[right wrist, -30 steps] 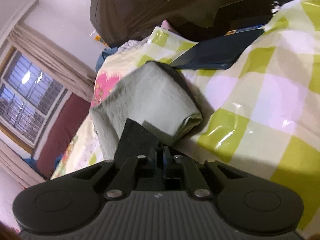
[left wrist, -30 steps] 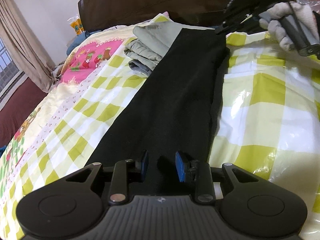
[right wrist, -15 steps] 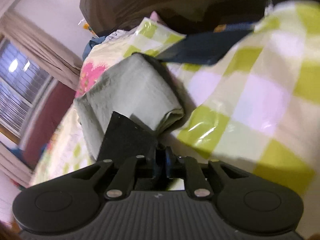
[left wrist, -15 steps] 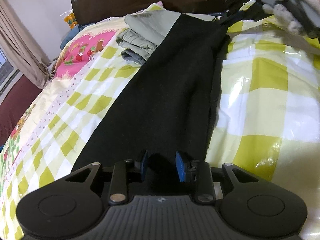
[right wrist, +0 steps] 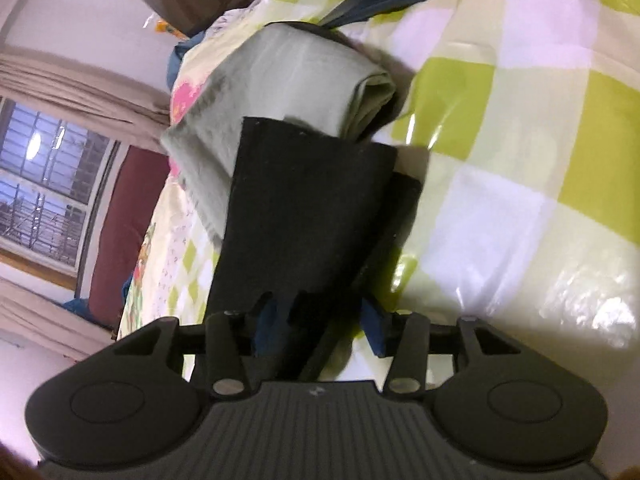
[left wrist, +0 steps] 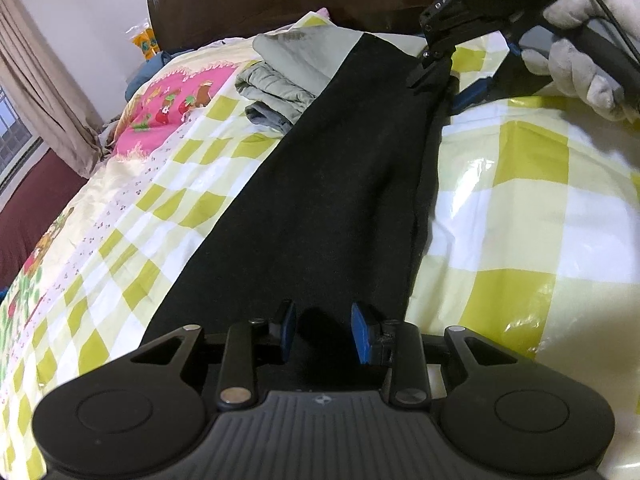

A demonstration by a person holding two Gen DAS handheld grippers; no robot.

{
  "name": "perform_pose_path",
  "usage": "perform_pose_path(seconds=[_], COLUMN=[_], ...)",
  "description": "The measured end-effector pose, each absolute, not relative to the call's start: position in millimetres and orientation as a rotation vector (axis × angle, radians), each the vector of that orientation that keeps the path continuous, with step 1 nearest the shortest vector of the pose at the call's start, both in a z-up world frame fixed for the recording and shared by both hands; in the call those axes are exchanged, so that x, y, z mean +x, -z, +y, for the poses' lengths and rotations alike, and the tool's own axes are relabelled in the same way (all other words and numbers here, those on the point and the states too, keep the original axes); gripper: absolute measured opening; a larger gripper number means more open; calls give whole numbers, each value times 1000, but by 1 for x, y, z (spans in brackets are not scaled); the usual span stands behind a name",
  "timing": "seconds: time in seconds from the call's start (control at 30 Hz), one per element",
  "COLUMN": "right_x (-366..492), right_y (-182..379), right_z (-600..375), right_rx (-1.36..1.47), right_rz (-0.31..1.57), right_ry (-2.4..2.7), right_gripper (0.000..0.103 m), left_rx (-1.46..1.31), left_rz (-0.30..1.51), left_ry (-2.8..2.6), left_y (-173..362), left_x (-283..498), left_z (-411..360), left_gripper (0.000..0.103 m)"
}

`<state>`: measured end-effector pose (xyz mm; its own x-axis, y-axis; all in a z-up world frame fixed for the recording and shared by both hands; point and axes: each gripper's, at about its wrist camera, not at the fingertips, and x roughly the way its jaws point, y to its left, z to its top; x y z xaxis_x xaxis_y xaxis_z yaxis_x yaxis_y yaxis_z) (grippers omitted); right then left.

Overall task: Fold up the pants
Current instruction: 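Lift the leg ends with the right gripper and fold them toward the left gripper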

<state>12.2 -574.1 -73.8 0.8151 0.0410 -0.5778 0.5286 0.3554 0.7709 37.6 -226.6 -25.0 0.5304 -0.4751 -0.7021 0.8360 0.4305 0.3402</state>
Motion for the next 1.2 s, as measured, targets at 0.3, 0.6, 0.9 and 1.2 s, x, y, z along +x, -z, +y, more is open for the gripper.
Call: perform_pose_path(seconds=[0.3,0.6,0.9,1.2], right_x=[47,12,5,29], right_y=[88,63,68,-43], right_z=[-587,-596,-592,-519], right_rx=[1281,1188,1222,857], right_rz=[461,488,437,387], right_ry=[341,366,367,192], right_gripper=[8,7,7,8], left_rx=[722,635,655,506], left_rz=[585,590,629,665], left_ry=[883,958,890,795], left_y=[25,4,13,2], left_x=[36,24,30,43], left_z=[-229,-213,-200,-142], left_gripper=[44,58,66,68])
